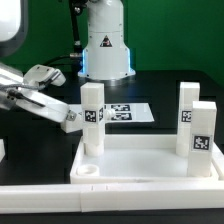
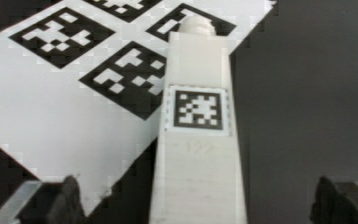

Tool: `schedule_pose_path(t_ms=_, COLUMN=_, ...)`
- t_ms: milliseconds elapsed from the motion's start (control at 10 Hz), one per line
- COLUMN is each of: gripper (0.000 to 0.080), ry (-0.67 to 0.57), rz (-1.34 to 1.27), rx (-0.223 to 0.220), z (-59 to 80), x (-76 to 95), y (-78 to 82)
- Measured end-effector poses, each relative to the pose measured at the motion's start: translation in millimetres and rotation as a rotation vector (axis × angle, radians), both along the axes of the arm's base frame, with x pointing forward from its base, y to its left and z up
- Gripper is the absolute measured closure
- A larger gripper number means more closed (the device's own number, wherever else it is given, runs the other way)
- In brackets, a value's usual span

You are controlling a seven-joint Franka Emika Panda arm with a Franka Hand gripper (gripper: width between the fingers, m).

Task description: Assemble desk

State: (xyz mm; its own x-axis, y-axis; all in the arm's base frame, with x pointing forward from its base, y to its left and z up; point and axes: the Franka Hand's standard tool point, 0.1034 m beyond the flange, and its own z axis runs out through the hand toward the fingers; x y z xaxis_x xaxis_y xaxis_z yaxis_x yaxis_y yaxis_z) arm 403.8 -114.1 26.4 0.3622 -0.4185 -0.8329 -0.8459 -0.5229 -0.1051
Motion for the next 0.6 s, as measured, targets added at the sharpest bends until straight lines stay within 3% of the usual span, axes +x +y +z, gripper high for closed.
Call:
schedule_pose_path(t_ms=400, gripper=0.015, ry=0.096, rz=-0.098, rx=0.034, z=-19.8, x=-15.8, y=4.0)
schedule_pose_path(t_ms=600, gripper=0.015, ry=0.091, rz=-0.096, rx=0.029, z=-19.3, x=-14.8, y=3.1)
